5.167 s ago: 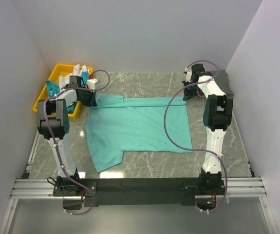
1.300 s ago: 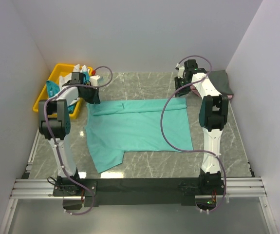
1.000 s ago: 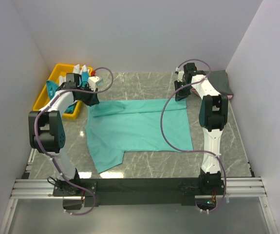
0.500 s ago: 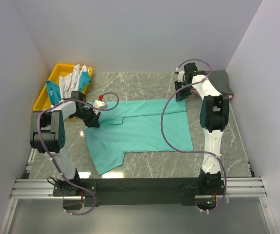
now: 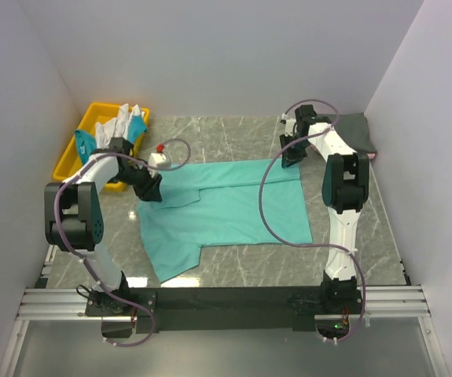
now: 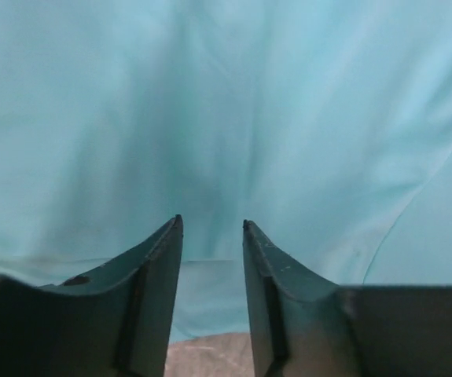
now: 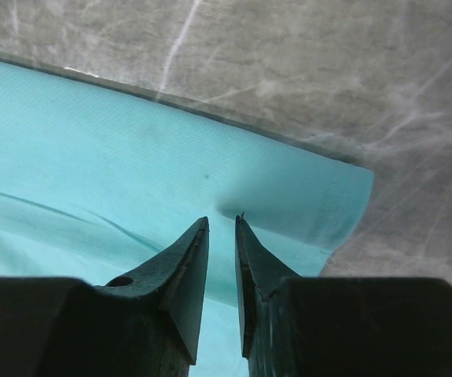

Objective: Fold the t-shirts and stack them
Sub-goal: Fold the tshirt

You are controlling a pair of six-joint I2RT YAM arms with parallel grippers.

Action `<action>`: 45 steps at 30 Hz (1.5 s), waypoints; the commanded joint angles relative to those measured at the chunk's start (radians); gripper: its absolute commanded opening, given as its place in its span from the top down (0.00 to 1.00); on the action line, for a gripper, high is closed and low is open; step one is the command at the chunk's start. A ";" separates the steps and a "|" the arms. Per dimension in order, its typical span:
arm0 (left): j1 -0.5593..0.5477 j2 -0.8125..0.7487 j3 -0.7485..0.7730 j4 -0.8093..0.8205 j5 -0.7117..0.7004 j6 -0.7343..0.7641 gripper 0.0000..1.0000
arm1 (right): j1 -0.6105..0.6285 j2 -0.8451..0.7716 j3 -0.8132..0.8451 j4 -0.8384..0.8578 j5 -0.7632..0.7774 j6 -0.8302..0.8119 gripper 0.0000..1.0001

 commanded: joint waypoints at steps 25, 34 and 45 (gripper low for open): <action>-0.052 0.417 0.397 0.400 -0.297 -0.887 0.61 | 0.024 0.273 0.456 -0.133 0.186 0.135 0.80; -0.055 0.286 0.418 0.432 -0.209 -0.896 0.55 | 0.020 -0.063 0.179 0.054 0.082 0.085 0.74; -0.059 0.134 0.171 0.407 -0.246 -0.868 0.54 | 0.023 -0.063 0.027 -0.027 0.203 0.054 0.76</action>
